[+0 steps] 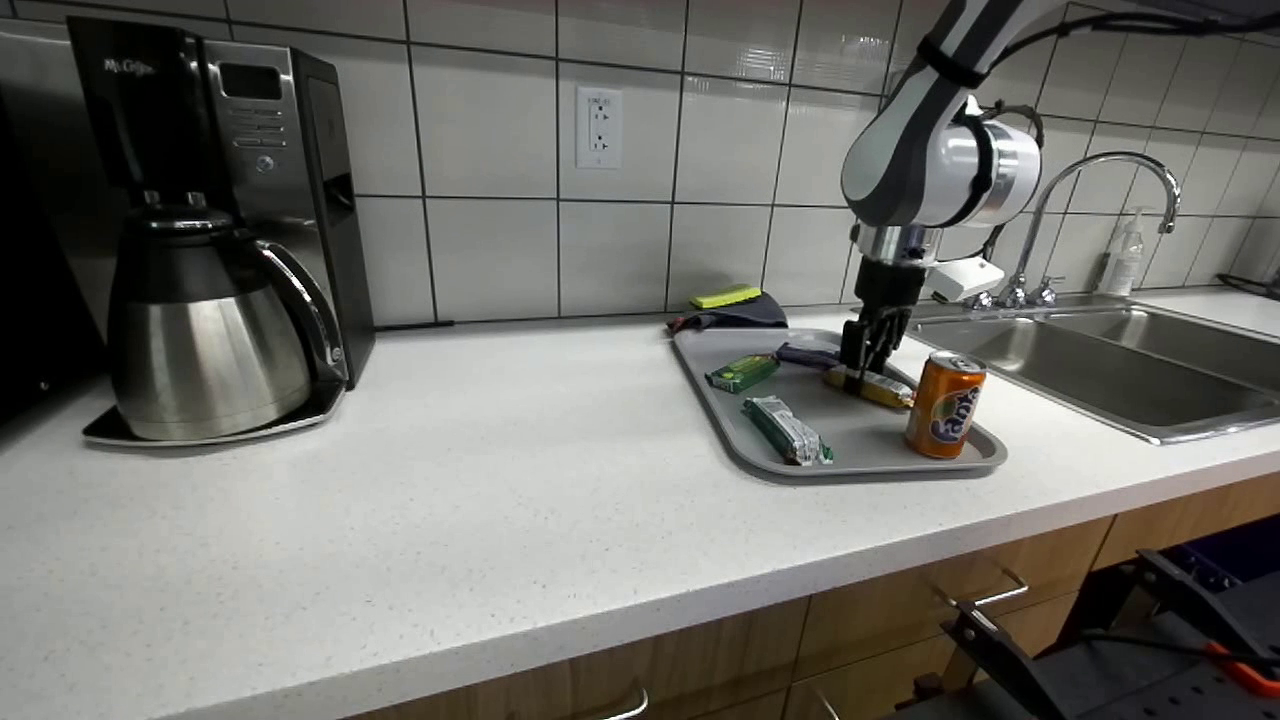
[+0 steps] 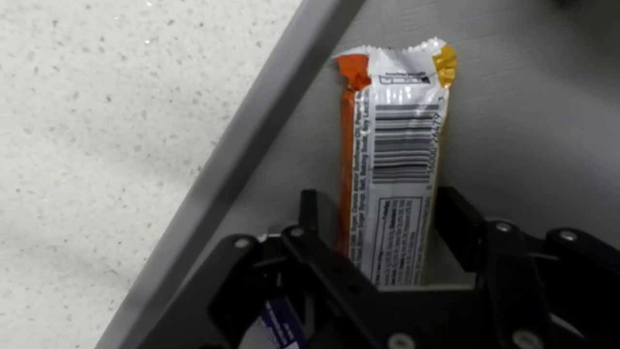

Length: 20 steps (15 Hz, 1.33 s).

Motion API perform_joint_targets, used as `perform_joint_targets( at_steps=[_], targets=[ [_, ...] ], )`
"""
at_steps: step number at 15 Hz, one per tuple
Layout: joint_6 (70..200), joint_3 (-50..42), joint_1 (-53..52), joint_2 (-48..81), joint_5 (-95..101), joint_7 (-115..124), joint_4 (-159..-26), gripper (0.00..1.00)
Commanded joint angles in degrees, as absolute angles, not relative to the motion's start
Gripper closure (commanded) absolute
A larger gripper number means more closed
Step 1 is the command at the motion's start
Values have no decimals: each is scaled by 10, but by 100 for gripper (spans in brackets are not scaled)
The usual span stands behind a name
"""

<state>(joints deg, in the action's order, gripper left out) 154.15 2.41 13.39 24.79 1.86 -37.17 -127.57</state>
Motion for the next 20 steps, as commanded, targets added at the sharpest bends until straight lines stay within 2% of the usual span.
perform_joint_targets(
  at_steps=[1,3,20],
  targets=[
    [1521,30,148,226,20,-396,-1280,2],
    [1525,29,151,210,18,-399,-1292,0],
    [1541,-33,150,-1,-60,-435,-1450,0]
  ],
)
